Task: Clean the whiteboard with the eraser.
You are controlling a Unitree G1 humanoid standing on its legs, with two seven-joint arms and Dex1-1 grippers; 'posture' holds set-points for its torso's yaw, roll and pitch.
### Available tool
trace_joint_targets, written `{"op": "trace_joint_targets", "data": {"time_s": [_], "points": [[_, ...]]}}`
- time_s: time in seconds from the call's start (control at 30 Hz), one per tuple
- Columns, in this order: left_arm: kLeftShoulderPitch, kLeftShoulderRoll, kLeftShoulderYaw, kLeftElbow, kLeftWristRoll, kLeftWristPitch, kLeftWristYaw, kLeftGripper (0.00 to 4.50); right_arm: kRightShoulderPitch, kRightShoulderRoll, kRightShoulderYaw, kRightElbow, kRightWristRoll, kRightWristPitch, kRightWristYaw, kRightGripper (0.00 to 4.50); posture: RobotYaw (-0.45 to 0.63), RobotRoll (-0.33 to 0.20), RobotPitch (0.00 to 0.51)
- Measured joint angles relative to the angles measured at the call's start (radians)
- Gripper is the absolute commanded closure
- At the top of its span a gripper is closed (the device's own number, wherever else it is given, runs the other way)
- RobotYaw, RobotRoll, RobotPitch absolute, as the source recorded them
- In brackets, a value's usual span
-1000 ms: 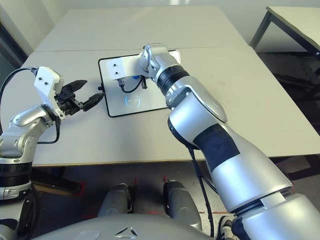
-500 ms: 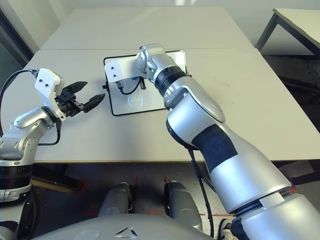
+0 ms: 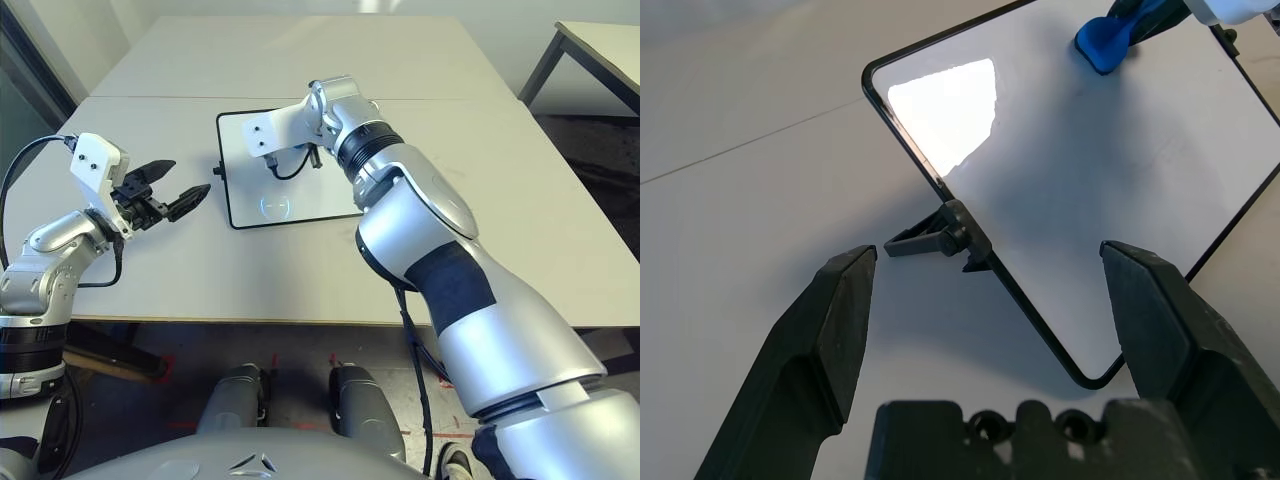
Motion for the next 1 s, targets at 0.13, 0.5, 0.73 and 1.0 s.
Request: {"op": "trace_joint_targets", "data": {"time_s": [0.13, 0.5, 0.73, 1.0], "points": [[-0.010, 0.000, -0.005, 0.002, 0.000, -0.001, -0.002, 0.00, 0.008, -0.024, 0.005, 0.000, -0.009, 0.000, 0.000, 4.36, 0.07, 0.000, 0.047], [-0.014, 0.000, -0.009, 0.021, 0.001, -0.004, -0.012, 0.00, 0.035, -0.090, 0.009, 0.002, -0.027, 0.004, 0.001, 4.36, 0.06, 0.000, 0.056], [-0.018, -0.001, -0.010, 0.037, 0.002, -0.005, -0.020, 0.00, 0.034, -0.096, -0.052, 0.001, 0.016, 0.018, 0.054, 4.36, 0.04, 0.000, 0.057], [-0.061, -0.017, -0.031, 0.078, 0.008, -0.020, -0.037, 0.00, 0.025, -0.108, -0.175, -0.027, 0.139, 0.123, 0.209, 4.36, -0.01, 0.000, 0.066]]}}
